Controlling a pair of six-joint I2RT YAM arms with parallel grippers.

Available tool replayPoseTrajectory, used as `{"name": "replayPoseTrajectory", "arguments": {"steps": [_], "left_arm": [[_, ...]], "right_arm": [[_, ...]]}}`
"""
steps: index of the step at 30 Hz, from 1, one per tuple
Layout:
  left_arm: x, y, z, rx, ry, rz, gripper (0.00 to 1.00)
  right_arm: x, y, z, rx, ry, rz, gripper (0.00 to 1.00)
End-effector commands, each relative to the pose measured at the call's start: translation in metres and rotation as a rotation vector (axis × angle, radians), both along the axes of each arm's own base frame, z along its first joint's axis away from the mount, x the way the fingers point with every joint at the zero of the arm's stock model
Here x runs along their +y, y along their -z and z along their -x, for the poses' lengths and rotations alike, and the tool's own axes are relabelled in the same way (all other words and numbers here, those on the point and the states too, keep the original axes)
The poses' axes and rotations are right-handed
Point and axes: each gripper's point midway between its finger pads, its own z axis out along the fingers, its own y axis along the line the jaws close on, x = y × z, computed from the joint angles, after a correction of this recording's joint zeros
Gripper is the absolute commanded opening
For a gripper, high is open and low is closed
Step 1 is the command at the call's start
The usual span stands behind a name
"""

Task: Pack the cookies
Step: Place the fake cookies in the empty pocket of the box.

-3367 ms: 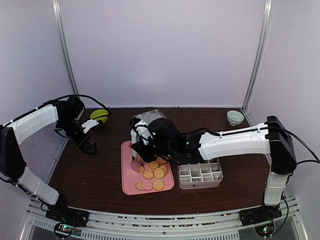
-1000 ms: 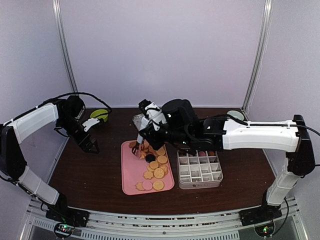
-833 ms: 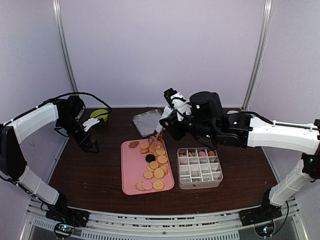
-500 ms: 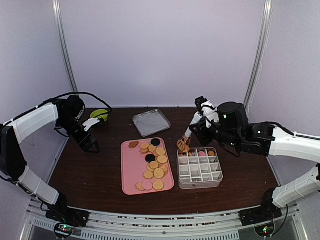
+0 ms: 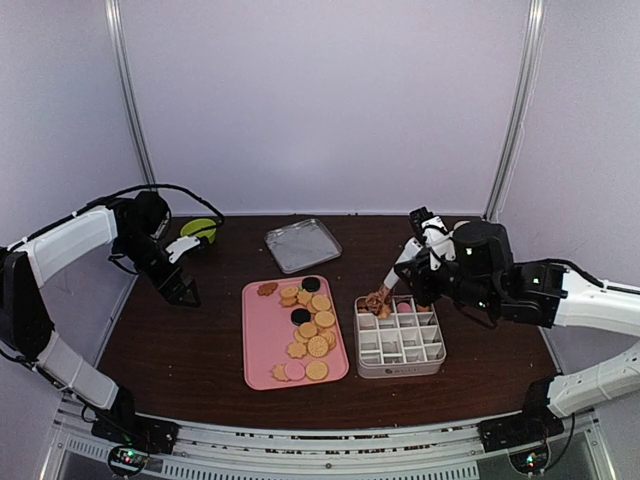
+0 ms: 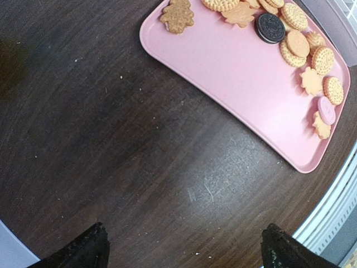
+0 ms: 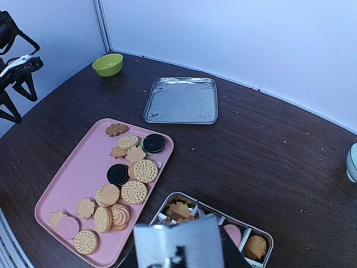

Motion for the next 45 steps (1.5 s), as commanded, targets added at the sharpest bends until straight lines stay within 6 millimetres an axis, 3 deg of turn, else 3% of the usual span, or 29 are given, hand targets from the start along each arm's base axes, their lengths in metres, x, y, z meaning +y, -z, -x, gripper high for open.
{"name": "replayPoseTrajectory", "arguments": {"steps": [1,9,17,39,45], "left_arm": [[-0.002,-0.005,-0.007,-0.011,-0.001,0.021,0.98],[-0.001,-0.003,-0.005,-0.007,0.001,0.018,0.98],[-0.001,-0.003,-0.006,-0.009,0.001,0.013,0.98],[-0.002,-0.007,-0.008,-0.016,0.005,0.016,0.98],[-0.001,-0.008,-0.009,-0.019,0.006,0.012,0.98]], "right_arm": [[-0.01,-0.006,0.0,-0.01,0.036,-0.035,0.1],[-0.009,0.003,-0.001,0.002,0.04,-0.025,0.12],[-0.007,0.004,0.0,0.006,0.035,-0.025,0.28],[-0.011,-0.014,0.009,0.001,-0.007,-0.017,0.38],[-0.003,-0.031,0.006,-0.026,-0.025,-0.035,0.38]]}}
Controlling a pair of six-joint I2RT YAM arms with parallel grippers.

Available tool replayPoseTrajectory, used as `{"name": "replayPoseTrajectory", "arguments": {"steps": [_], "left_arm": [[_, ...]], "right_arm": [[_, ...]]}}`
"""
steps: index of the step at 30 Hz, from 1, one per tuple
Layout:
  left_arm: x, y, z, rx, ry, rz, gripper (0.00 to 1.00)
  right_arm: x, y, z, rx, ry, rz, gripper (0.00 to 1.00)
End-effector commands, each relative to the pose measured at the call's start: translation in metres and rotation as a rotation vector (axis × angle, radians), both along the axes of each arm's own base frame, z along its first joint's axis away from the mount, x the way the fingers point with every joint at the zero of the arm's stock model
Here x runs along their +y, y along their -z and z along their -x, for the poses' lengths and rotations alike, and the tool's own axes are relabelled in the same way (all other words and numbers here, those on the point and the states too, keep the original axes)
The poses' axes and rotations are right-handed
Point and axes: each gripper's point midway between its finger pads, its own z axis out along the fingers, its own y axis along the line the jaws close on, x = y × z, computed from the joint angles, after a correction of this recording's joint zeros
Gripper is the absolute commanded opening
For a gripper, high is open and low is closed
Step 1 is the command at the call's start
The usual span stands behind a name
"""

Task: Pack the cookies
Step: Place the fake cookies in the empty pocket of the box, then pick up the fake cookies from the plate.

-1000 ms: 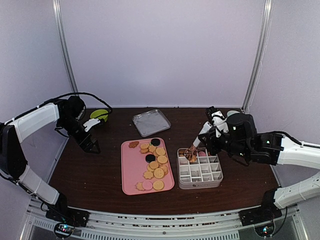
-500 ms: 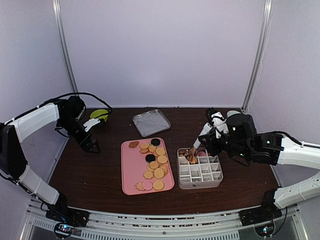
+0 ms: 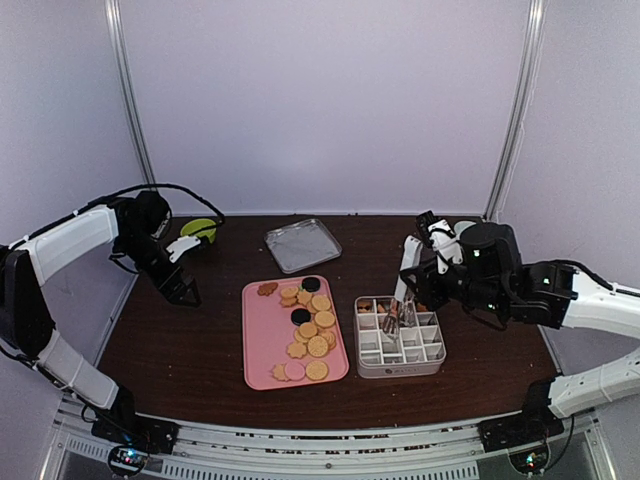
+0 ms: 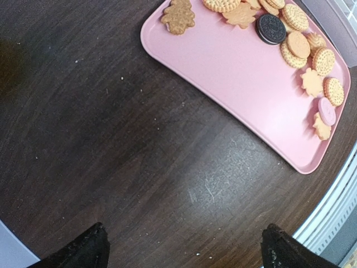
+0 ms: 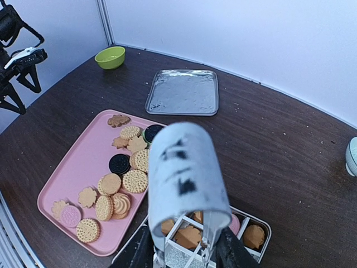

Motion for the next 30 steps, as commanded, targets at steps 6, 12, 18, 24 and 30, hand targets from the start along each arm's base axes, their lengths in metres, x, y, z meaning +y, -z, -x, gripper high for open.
{"name": "replayPoseTrajectory", "arguments": {"steps": [6,12,18,24,30], "left_arm": [[0.0,-0.008,-0.007,-0.025,0.006,0.01,0.98],[0.001,-0.009,-0.005,-0.026,0.005,0.006,0.98],[0.002,-0.006,-0.002,-0.019,0.002,0.003,0.98],[0.004,-0.005,-0.001,-0.015,-0.001,0.004,0.98],[0.004,-0.006,0.002,-0.012,0.002,0.003,0.98]], "right_arm": [[0.035,-0.067,-0.01,-0.099,-0.071,-0.1,0.35],[0.088,-0.078,-0.01,-0.103,-0.174,-0.131,0.34],[0.155,-0.076,0.0,-0.103,-0.288,-0.154,0.34],[0.215,-0.058,0.015,-0.142,-0.349,-0.098,0.33],[0.247,-0.038,0.012,-0.16,-0.356,-0.074,0.33]]}}
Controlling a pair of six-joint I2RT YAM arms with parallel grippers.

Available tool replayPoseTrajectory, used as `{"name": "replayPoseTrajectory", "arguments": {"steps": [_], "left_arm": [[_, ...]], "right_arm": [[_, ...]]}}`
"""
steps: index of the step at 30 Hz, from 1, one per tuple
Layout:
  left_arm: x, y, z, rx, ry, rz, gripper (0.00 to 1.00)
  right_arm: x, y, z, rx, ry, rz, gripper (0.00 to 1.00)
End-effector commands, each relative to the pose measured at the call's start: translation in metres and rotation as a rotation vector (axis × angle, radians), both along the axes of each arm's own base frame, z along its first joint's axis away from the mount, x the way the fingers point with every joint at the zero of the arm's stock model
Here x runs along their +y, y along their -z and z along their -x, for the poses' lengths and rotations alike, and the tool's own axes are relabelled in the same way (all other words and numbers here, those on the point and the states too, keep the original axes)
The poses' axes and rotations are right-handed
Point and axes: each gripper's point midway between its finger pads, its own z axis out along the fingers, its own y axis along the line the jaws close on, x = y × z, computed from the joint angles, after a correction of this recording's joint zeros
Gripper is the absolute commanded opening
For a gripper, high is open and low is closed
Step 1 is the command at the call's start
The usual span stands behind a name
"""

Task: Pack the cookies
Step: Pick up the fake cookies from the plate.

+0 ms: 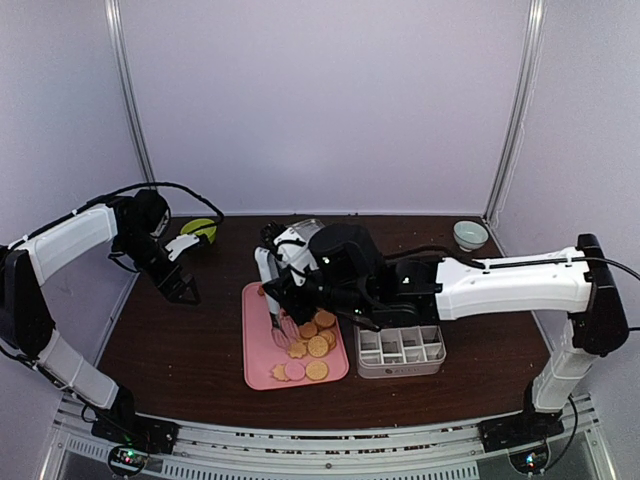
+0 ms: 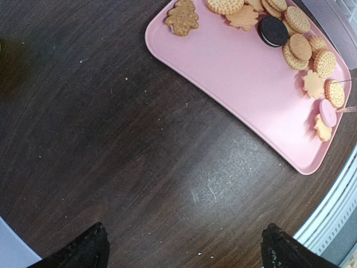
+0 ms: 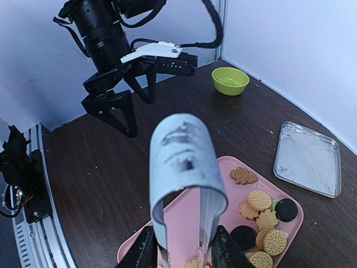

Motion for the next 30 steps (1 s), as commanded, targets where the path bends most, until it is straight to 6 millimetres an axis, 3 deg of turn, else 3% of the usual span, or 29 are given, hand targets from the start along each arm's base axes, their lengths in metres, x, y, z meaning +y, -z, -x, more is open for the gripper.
{"name": "replayPoseTrajectory", "arguments": {"steps": [1,6,21,30], "left_arm": [[0.003,-0.003,0.004,-0.005,0.009,0.002,0.98],[0.004,-0.003,0.006,-0.003,0.012,-0.005,0.98],[0.003,-0.009,0.003,-0.003,0.006,-0.001,0.98],[0.002,-0.013,0.001,-0.006,0.004,0.004,0.98]], "right_arm": [[0.016,-0.021,-0.013,-0.075,0.032,-0.066,0.33],[0.024,0.001,-0.018,-0.084,0.047,-0.025,0.33],[-0.003,0.053,-0.01,-0.066,0.106,0.028,0.35],[-0.023,0.062,-0.003,-0.033,0.116,0.03,0.33]]}}
